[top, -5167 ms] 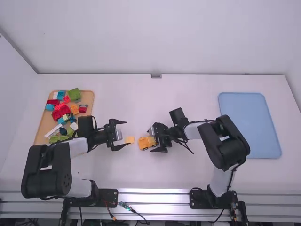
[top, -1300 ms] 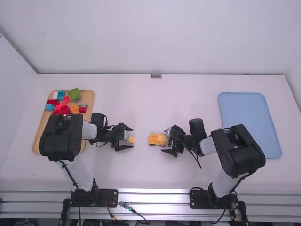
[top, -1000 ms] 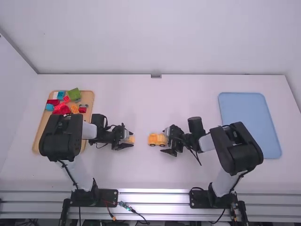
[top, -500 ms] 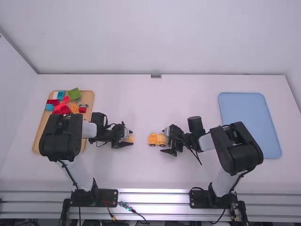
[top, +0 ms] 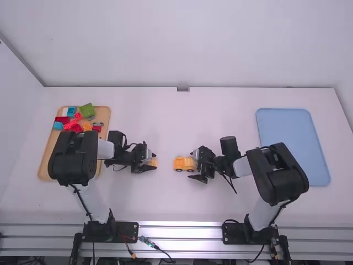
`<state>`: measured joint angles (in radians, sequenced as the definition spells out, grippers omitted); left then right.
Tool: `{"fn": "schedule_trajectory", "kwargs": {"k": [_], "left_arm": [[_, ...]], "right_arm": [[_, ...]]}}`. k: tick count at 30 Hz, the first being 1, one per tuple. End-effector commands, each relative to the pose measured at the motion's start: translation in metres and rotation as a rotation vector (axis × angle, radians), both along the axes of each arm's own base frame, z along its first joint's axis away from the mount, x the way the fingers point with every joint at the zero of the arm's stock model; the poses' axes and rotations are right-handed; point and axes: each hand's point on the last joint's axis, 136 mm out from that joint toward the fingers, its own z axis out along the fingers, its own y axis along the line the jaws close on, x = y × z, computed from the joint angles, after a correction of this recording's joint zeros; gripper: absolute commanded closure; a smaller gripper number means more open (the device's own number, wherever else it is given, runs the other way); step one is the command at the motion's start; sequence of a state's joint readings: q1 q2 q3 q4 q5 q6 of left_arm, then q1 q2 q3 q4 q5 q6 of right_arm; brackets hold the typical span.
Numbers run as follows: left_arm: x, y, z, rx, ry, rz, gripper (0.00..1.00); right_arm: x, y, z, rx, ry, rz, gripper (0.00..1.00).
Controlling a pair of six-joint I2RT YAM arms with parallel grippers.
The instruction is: Assemble lego blocks to make yellow taxi
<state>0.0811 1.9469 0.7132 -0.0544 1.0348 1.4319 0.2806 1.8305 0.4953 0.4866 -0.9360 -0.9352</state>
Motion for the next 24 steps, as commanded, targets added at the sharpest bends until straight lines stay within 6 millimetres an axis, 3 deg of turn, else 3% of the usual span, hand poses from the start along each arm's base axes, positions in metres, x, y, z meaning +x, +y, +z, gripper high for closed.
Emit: {"fn": "schedule_trajectory", "kwargs": {"k": [1, 15, 24], "left_arm": [[-0.0066, -0.0026, -0.003, -0.016, 0.012, -0.005, 0.48], [-0.0056, -0.0029, -0.0017, -0.02, 0.012, -0.005, 0.54], [-0.0059, -0.0028, -0.0026, -0.019, 0.004, -0.004, 0.64]], "right_arm": [[0.0023, 0.0022, 0.0013, 0.011, -0.003, 0.011, 0.0], [0.0057, -0.0052, 0.0059, 0.044, 0.01, -0.004, 0.0], [0.0052, -0.0032, 0.0031, 0.025, 0.006, -0.004, 0.0]]}}
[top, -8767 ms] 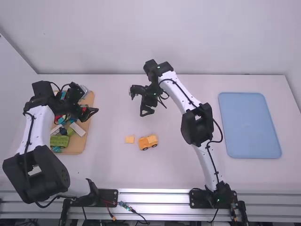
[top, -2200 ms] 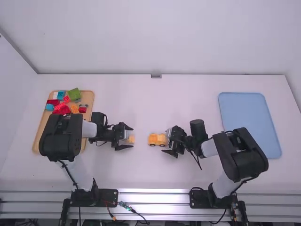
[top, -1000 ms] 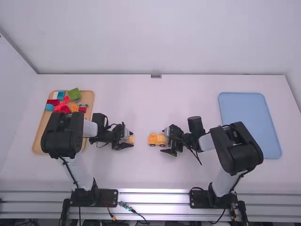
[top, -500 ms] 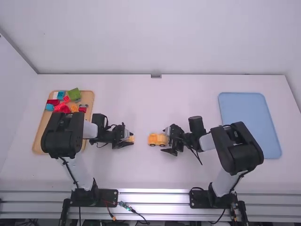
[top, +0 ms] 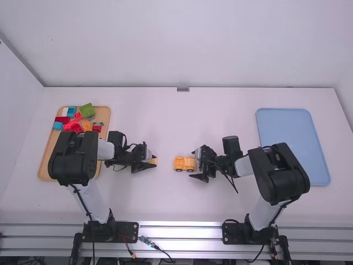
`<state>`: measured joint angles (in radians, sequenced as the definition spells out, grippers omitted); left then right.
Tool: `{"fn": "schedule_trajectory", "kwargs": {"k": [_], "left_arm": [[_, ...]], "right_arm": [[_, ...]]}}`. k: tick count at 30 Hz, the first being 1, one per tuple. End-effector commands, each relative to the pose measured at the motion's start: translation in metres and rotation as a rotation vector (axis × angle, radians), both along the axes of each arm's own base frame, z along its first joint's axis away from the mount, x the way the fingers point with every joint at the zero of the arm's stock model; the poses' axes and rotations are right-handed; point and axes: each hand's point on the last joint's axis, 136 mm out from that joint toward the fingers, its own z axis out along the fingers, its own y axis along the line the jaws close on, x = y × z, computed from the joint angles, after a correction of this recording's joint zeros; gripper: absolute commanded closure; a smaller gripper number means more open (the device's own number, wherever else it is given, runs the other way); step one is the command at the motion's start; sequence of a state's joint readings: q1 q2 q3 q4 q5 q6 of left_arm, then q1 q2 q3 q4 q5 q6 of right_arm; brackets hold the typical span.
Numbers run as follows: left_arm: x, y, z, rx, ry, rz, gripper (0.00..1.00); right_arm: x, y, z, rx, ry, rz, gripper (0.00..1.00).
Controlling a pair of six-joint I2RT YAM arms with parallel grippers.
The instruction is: Assemble lego blocks to make yellow taxi
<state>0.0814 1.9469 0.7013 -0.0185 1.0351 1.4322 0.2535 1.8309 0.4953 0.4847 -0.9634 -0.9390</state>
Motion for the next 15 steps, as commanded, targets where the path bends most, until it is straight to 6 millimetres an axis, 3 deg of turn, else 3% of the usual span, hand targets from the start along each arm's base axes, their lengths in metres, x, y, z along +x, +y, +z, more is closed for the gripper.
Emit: {"fn": "schedule_trajectory", "kwargs": {"k": [1, 9, 15], "left_arm": [[-0.008, -0.003, -0.003, -0.02, 0.02, -0.004, 0.65], [-0.007, -0.003, -0.003, -0.024, 0.007, -0.002, 0.69], [0.006, -0.007, 0.018, -0.091, 0.08, 0.011, 0.62]], "right_arm": [[0.003, 0.001, 0.0, 0.006, 0.002, 0.005, 0.0], [0.002, -0.001, -0.001, 0.002, 0.016, 0.0, 0.0], [0.002, 0.0, -0.005, -0.024, 0.011, -0.006, 0.0]]}}
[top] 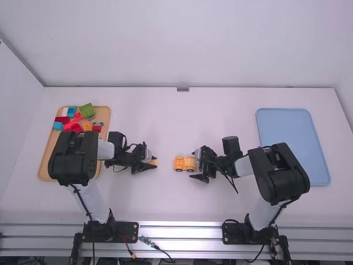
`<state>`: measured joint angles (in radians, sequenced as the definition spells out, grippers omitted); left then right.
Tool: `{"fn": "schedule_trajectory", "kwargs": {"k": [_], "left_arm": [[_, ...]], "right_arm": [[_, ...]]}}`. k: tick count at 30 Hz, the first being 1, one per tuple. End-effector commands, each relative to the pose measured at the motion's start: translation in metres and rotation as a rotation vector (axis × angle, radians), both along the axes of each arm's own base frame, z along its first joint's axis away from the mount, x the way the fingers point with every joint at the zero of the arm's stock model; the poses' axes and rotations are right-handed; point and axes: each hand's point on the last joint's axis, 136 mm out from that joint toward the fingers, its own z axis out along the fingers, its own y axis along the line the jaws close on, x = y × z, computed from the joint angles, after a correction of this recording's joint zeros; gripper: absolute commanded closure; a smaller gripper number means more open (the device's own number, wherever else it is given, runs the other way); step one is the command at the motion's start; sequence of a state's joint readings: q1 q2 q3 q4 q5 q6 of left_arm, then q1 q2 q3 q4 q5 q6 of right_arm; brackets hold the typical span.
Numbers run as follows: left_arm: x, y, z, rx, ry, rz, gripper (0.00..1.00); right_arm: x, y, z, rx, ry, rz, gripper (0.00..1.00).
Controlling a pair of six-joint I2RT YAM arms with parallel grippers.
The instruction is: Assemble lego blocks to make yellow taxi
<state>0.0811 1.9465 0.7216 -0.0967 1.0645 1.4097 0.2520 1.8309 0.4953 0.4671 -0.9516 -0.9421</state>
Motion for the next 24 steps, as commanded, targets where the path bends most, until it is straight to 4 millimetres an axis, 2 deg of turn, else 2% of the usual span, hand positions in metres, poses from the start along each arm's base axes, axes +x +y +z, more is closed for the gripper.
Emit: {"fn": "schedule_trajectory", "kwargs": {"k": [1, 2, 6, 9, 10, 11, 12, 13, 16, 18, 21, 24], "left_arm": [[0.017, -0.004, 0.017, -0.061, 0.034, 0.021, 0.64], [0.019, -0.003, 0.019, -0.062, 0.044, 0.026, 0.64], [0.03, -0.004, 0.036, -0.084, 0.111, 0.034, 0.78], [0.027, -0.005, 0.042, -0.09, 0.092, 0.009, 0.77], [0.025, -0.005, 0.041, -0.082, 0.084, -0.001, 0.67], [0.024, -0.004, 0.041, -0.079, 0.082, -0.002, 0.65], [0.022, -0.004, 0.041, -0.081, 0.082, -0.001, 0.45], [0.021, -0.005, 0.04, -0.084, 0.076, -0.003, 0.3], [0.019, -0.004, 0.039, -0.08, 0.07, 0.008, 0.12], [0.016, -0.006, 0.042, -0.08, 0.064, 0.008, 0.06], [0.012, -0.005, 0.045, -0.077, 0.024, 0.011, 0.04], [0.01, -0.005, 0.04, -0.055, -0.002, 0.029, 0.04]], "right_arm": [[0.003, 0.003, -0.003, -0.014, -0.002, 0.001, 0.0], [0.003, 0.003, -0.003, -0.014, -0.002, 0.002, 0.0], [0.003, 0.002, -0.002, -0.014, -0.002, 0.0, 0.01], [0.003, 0.002, -0.002, -0.013, -0.002, 0.0, 0.01], [0.003, 0.002, -0.002, -0.013, -0.002, 0.0, 0.01], [0.003, 0.002, -0.002, -0.014, -0.003, 0.0, 0.01], [0.004, 0.002, -0.002, -0.013, -0.005, -0.001, 0.0], [0.004, 0.002, -0.002, -0.013, -0.004, -0.001, 0.01], [0.005, 0.001, -0.002, -0.012, -0.006, -0.004, 0.01], [0.007, 0.0, -0.001, -0.01, -0.007, -0.011, 0.01], [0.009, -0.002, 0.0, -0.005, -0.002, -0.015, 0.01], [0.01, -0.001, 0.001, -0.004, -0.002, -0.014, 0.01]]}}
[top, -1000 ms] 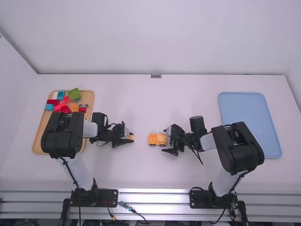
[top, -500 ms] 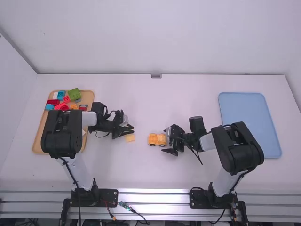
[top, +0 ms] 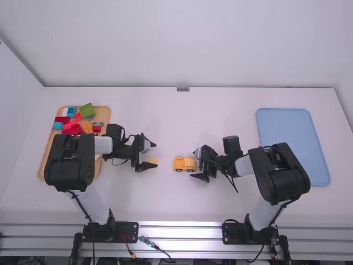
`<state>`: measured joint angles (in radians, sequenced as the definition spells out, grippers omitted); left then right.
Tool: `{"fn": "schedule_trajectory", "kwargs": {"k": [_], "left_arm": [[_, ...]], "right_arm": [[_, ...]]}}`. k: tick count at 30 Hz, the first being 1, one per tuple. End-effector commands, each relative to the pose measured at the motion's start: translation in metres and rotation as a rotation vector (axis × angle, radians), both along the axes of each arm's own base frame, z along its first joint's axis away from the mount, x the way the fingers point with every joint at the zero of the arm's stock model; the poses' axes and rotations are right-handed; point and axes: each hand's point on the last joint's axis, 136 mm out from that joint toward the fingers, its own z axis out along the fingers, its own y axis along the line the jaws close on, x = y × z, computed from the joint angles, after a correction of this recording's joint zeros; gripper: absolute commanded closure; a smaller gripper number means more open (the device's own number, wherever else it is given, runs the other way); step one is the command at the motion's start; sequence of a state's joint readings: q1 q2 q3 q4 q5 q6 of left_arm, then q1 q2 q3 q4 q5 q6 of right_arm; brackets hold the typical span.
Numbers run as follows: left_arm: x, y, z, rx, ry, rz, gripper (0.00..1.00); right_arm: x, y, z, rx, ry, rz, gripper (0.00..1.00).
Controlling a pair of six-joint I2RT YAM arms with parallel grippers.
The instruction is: Assemble lego blocks to make yellow taxi
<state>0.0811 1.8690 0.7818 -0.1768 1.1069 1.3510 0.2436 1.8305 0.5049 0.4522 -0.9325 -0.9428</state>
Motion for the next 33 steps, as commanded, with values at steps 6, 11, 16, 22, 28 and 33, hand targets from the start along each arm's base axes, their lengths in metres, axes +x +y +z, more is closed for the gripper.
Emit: {"fn": "schedule_trajectory", "kwargs": {"k": [6, 11, 16, 22, 28, 33], "left_arm": [[-0.002, 0.001, -0.016, 0.004, -0.007, 0.139, 0.0], [-0.002, 0.007, -0.023, 0.015, -0.018, 0.219, 0.08], [0.0, 0.006, -0.027, 0.02, 0.014, 0.223, 0.09], [-0.008, 0.005, -0.036, 0.057, 0.016, 0.124, 0.09], [-0.013, 0.004, -0.038, 0.065, -0.02, 0.089, 0.15], [-0.015, 0.004, -0.04, 0.062, -0.059, 0.099, 0.16]], "right_arm": [[0.003, 0.005, 0.002, 0.012, -0.008, 0.015, 0.01], [0.003, 0.006, 0.003, 0.012, -0.01, 0.018, 0.0], [0.003, 0.006, 0.003, 0.014, -0.011, 0.017, 0.01], [0.002, 0.006, 0.003, 0.015, -0.011, 0.02, 0.01], [0.004, 0.005, 0.003, 0.015, -0.011, 0.015, 0.01], [0.003, 0.006, 0.003, 0.015, -0.012, 0.019, 0.01]]}}
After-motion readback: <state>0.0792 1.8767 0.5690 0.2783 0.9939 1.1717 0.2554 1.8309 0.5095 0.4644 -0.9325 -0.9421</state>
